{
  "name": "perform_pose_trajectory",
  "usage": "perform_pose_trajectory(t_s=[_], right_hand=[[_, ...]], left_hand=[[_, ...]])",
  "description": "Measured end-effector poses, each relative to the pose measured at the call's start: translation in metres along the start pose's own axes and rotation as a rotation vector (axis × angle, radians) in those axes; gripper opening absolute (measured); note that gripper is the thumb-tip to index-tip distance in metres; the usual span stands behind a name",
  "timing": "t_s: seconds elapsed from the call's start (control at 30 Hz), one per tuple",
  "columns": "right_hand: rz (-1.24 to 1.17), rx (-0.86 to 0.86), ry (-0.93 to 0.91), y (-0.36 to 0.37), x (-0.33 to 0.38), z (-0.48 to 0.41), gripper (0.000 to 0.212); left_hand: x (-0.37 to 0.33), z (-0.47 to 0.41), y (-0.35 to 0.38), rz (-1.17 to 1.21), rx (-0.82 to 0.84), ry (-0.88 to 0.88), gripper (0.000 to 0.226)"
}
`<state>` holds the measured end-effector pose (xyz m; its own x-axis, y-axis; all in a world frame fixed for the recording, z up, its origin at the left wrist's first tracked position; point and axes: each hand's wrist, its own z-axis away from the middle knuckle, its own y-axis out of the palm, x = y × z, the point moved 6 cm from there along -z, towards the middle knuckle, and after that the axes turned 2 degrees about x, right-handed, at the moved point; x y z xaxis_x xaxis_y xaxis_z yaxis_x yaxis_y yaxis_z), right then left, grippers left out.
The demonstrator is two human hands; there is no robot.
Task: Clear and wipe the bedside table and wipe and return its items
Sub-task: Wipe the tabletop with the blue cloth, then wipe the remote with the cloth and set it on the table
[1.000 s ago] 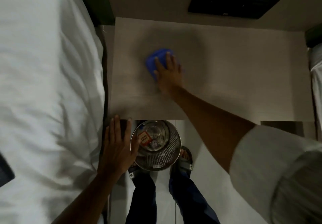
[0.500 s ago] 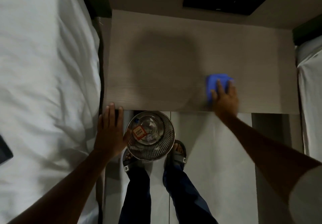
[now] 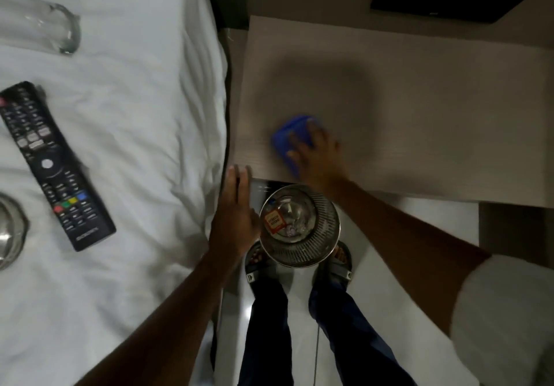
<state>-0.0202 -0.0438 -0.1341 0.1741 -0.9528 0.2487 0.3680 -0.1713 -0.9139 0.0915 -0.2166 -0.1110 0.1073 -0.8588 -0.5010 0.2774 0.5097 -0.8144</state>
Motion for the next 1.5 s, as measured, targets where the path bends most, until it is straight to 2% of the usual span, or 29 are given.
perform_pose_trajectory(t_s=[0.1, 0.17, 0.27, 0.37, 0.43, 0.53, 0.6, 0.67, 0.73, 0.83, 0.93, 1.0, 1.07, 1.13, 1.17, 1.27, 1.33, 1.37, 1.4, 1.5], right_hand=[[0.058, 0.154, -0.247, 0.024, 0.069, 0.016, 0.064], [0.119, 0.175, -0.351, 0.035, 0.085, 0.028, 0.074], [0.306, 0.218, -0.386, 0.041, 0.082, 0.035, 0.093], [0.34, 0.175, -0.359, 0.027, 0.07, 0.038, 0.087], [0.117, 0.217, -0.271, 0.013, 0.049, 0.037, 0.082], [-0.688, 0.174, 0.08, -0.029, 0.02, 0.043, 0.056], [-1.222, 0.161, 0.259, -0.054, 0.007, 0.058, 0.035], [-1.678, 0.287, 0.326, -0.067, 0.004, 0.078, 0.032], [-2.025, 0.435, 0.32, -0.084, 0.007, 0.099, 0.05], [-2.179, 0.531, 0.142, -0.108, 0.012, 0.104, 0.084], [-2.212, 0.509, 0.033, -0.13, 0.015, 0.096, 0.115], [-2.283, 0.519, 0.01, -0.144, 0.015, 0.093, 0.122], [-2.35, 0.5, -0.005, -0.159, 0.011, 0.09, 0.118], [-2.295, 0.435, 0.009, -0.169, 0.004, 0.083, 0.103], [-2.19, 0.373, 0.05, -0.17, 0.0, 0.079, 0.089], [-1.663, 0.101, 0.23, -0.175, -0.014, 0.07, 0.046], [-1.373, -0.066, 0.289, -0.185, -0.021, 0.069, 0.027], [-1.235, -0.151, 0.253, -0.197, -0.021, 0.068, 0.02], [-1.084, -0.213, 0.183, -0.212, -0.016, 0.066, 0.022], [-0.713, -0.302, -0.01, -0.243, 0.014, 0.061, 0.051]], left_hand=[[-0.031, 0.029, -0.047, 0.265, -0.197, 0.013, 0.075], [-0.046, 0.047, -0.076, 0.316, -0.281, 0.084, 0.064], [-0.044, 0.057, -0.113, 0.179, -0.447, 0.152, 0.05], [-0.032, 0.058, -0.144, 0.057, -0.521, 0.092, 0.045], [-0.017, 0.059, -0.167, -0.023, -0.582, 0.006, 0.042], [0.017, 0.063, -0.2, -0.203, -0.716, -0.217, 0.035], [0.039, 0.066, -0.214, -0.235, -0.735, -0.401, 0.043], [0.058, 0.064, -0.216, -0.115, -0.679, -0.529, 0.055], [0.063, 0.061, -0.217, 0.034, -0.622, -0.591, 0.064], [0.069, 0.058, -0.218, 0.193, -0.571, -0.724, 0.066], [0.06, 0.059, -0.214, 0.277, -0.521, -0.769, 0.048], [0.041, 0.062, -0.209, 0.351, -0.533, -0.716, 0.043], [0.013, 0.06, -0.203, 0.46, -0.522, -0.597, 0.039], [-0.02, 0.051, -0.196, 0.66, -0.464, -0.482, 0.031], [-0.038, 0.044, -0.191, 0.77, -0.419, -0.457, 0.027], [-0.084, 0.023, -0.17, 1.012, -0.262, -0.446, 0.019], [-0.105, 0.014, -0.15, 1.117, -0.135, -0.486, 0.039], [-0.113, 0.011, -0.139, 1.174, -0.073, -0.508, 0.049], [-0.122, 0.011, -0.129, 1.23, -0.01, -0.535, 0.053], [-0.145, 0.013, -0.11, 1.311, 0.138, -0.573, 0.048]])
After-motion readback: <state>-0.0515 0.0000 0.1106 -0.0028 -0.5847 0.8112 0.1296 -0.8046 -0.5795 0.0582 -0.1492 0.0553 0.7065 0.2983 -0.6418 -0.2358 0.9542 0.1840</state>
